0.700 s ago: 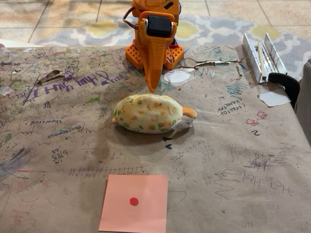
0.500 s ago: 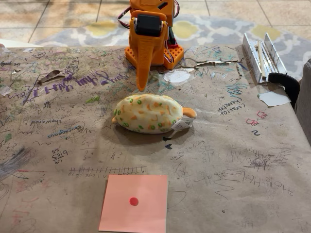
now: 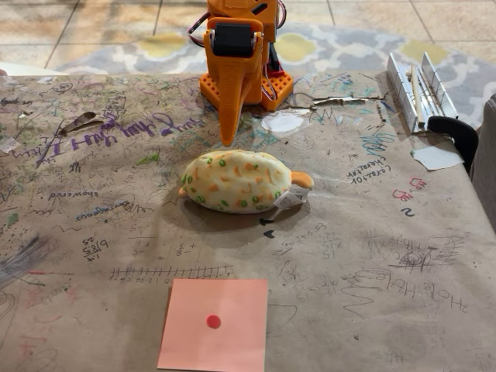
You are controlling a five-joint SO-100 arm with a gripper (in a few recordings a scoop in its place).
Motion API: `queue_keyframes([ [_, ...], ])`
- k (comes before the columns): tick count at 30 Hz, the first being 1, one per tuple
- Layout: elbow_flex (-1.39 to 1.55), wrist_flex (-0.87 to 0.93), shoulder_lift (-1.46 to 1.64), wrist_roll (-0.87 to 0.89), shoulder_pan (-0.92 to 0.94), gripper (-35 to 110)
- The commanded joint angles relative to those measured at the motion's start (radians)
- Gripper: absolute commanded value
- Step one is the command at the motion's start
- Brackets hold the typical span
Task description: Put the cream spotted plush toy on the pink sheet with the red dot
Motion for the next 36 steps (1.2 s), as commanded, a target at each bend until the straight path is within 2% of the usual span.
queue_keyframes([
  [1, -0.002, -0.015, 0.014, -0.005, 0.011, 0],
  [6, -0.002, -0.029, 0.014, -0.066, -0.049, 0],
  [9, -0.025, 0.011, 0.014, -0.305, -0.161, 0],
  [12, -0.169, 0.106, -0.005, -0.420, -0.161, 2],
  [14, -0.322, 0.225, -0.074, -0.586, -0.224, 8],
  [17, -0.565, 0.466, -0.225, -0.877, -0.310, 24],
  [19, -0.658, 0.583, -0.299, -1.029, -0.325, 26],
  [22, -0.686, 0.649, -0.393, -1.275, -0.255, 28],
  [26, -0.618, 0.649, -0.471, -1.698, -0.052, 29],
  [28, -0.586, 0.601, -0.509, -1.838, 0.034, 29],
  [32, -0.482, 0.387, -0.548, -1.963, 0.130, 26],
  [36, -0.354, 0.156, -0.615, -1.990, 0.160, 29],
])
